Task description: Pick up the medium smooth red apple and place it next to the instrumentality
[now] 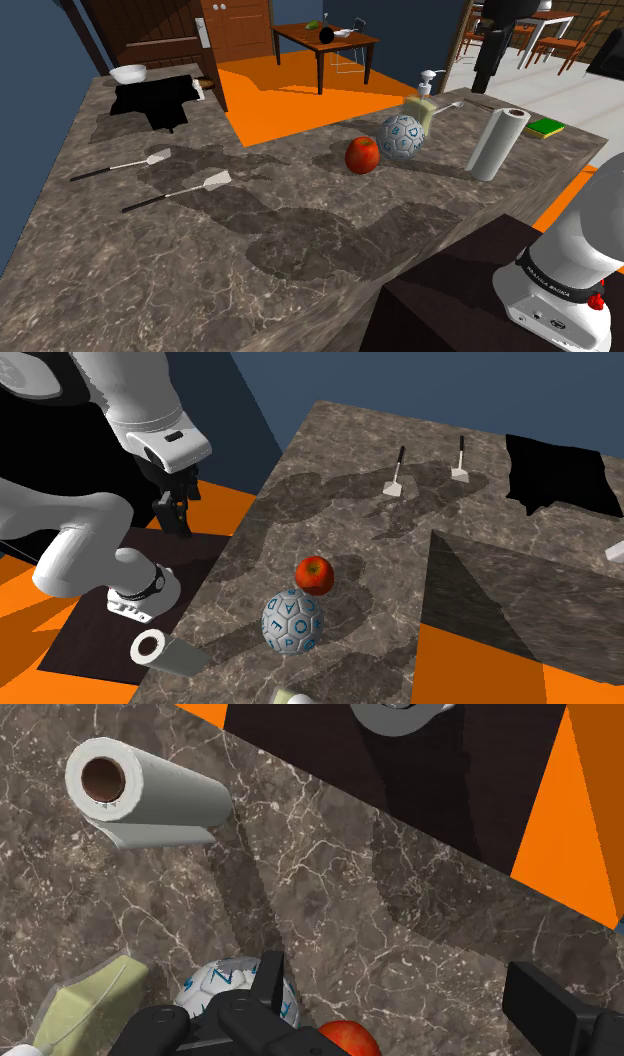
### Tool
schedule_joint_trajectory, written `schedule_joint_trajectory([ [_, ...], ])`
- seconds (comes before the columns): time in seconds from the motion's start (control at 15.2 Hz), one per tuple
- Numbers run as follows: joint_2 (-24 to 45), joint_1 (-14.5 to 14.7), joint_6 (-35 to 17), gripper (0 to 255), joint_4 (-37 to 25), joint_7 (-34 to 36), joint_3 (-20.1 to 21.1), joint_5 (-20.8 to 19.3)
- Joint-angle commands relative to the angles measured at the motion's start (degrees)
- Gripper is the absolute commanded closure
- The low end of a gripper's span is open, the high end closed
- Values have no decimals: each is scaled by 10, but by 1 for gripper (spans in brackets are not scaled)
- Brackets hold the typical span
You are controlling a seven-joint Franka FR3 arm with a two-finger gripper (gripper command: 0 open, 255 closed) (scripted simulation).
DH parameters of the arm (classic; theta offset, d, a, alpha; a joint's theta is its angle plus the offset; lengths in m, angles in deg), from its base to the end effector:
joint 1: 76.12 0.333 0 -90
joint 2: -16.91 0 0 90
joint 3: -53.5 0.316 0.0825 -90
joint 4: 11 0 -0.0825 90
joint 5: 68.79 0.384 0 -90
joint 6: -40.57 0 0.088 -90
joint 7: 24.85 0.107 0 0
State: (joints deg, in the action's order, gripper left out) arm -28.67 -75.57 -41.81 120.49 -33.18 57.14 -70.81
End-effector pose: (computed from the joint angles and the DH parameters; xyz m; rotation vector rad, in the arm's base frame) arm 0.2898 0.0241 0.6102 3.0480 0.2973 -0.1014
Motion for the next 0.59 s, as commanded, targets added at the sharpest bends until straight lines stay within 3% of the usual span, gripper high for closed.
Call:
schedule_joint_trajectory([
  [0.0, 0, 0, 0, 0, 0, 0, 0, 0],
  [0.53, 116, -5, -158, 0, 25, 19, -6, 26],
])
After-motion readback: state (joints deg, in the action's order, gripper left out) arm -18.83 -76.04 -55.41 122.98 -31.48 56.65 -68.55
